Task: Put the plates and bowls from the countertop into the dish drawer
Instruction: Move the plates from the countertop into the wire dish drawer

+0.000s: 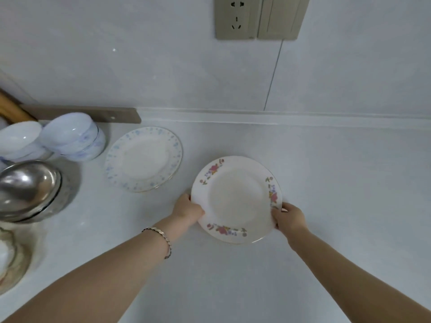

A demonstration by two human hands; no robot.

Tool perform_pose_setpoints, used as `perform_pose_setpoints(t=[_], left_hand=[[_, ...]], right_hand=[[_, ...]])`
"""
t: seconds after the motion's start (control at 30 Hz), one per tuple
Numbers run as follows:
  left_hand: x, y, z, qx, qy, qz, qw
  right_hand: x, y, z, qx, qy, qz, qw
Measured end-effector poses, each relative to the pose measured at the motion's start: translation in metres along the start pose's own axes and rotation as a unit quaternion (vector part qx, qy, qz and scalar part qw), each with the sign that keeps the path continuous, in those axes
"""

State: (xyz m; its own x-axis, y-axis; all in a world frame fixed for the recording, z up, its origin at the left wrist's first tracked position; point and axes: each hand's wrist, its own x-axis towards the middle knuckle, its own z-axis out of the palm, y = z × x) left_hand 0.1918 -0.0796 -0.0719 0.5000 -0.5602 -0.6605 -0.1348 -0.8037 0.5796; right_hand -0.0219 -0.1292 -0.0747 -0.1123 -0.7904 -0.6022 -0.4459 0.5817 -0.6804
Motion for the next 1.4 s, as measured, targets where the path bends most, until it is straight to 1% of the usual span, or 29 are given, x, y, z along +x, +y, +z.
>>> perform_pose_setpoints(t=[0.13, 0.33, 0.47, 0.6, 0.73, 0.9, 1.0, 1.17, 1.3, 1.4], left_hand=[[-0.067, -0.029, 0.002, -0.032, -0.022, 0.003, 0.999], [-0.185, -0.107, -0.001, -0.146, -0.017, -0.018, 0.989], [-0.237, -0.170, -0.024, -0.164, -0.005, -0.039, 0.986], [-0.269, -0.229, -0.062, -0.179, -0.002, -0.064, 0.982], [-0.273, -0.293, -0.117, -0.155, 0.002, -0.090, 0.984], [-0.259, -0.378, -0.199, -0.127, 0.011, -0.123, 0.984], [-0.239, -0.423, -0.250, -0.105, 0.017, -0.148, 0.983], [-0.195, -0.480, -0.314, -0.051, 0.021, -0.155, 0.986], [-0.150, -0.508, -0.339, -0.008, 0.027, -0.156, 0.987], [-0.121, -0.527, -0.345, 0.024, 0.039, -0.157, 0.987]], right_hand=[[-0.048, 0.025, -0.030, -0.015, -0.009, -0.035, 0.999], [-0.147, 0.060, -0.050, -0.062, -0.006, -0.089, 0.994], [-0.217, 0.088, -0.038, -0.098, -0.050, -0.101, 0.989], [-0.275, 0.116, -0.005, -0.135, -0.091, -0.115, 0.980], [-0.322, 0.142, 0.048, -0.148, -0.132, -0.109, 0.974], [-0.372, 0.171, 0.150, -0.159, -0.172, -0.098, 0.967], [-0.396, 0.184, 0.219, -0.158, -0.174, -0.077, 0.969], [-0.416, 0.206, 0.315, -0.149, -0.167, -0.035, 0.974], [-0.412, 0.221, 0.378, -0.130, -0.152, 0.016, 0.980], [-0.404, 0.227, 0.416, -0.134, -0.149, 0.026, 0.979]])
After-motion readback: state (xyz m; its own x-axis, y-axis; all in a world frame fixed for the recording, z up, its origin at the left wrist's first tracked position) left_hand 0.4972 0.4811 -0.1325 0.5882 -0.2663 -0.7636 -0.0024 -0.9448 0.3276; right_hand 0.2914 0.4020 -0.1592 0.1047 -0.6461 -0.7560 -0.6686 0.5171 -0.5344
